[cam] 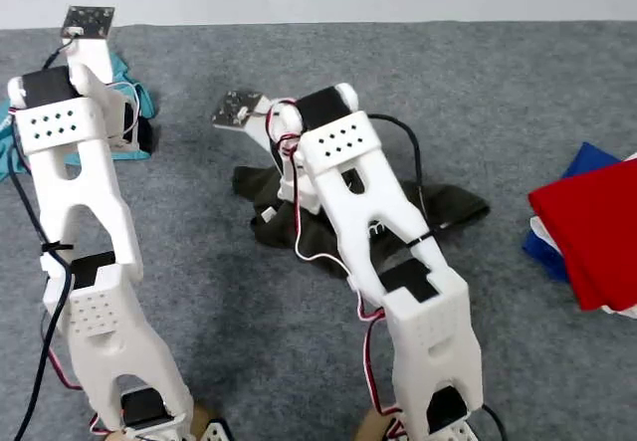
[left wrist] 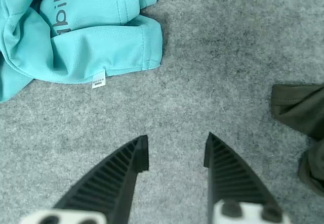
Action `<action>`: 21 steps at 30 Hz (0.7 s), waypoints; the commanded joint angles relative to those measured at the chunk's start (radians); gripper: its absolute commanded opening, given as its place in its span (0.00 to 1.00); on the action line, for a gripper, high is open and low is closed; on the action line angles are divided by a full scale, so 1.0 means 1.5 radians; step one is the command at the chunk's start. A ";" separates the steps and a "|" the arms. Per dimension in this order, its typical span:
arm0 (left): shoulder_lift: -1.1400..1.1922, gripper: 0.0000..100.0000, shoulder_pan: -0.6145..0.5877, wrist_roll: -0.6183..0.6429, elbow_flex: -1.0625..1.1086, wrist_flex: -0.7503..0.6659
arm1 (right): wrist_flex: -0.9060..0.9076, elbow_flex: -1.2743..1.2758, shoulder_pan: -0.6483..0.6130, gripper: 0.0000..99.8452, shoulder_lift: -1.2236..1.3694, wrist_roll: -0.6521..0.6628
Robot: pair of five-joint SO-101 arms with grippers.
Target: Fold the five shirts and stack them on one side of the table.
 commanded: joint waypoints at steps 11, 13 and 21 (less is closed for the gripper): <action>-0.005 0.19 0.002 0.003 -0.003 -0.008 | 0.027 -0.027 -0.018 0.20 -0.072 -0.082; -0.005 0.19 0.002 0.003 -0.003 -0.008 | 0.027 -0.020 -0.021 0.20 -0.067 -0.087; -0.005 0.19 0.002 0.003 -0.003 -0.008 | 0.020 0.018 -0.036 0.20 -0.028 -0.104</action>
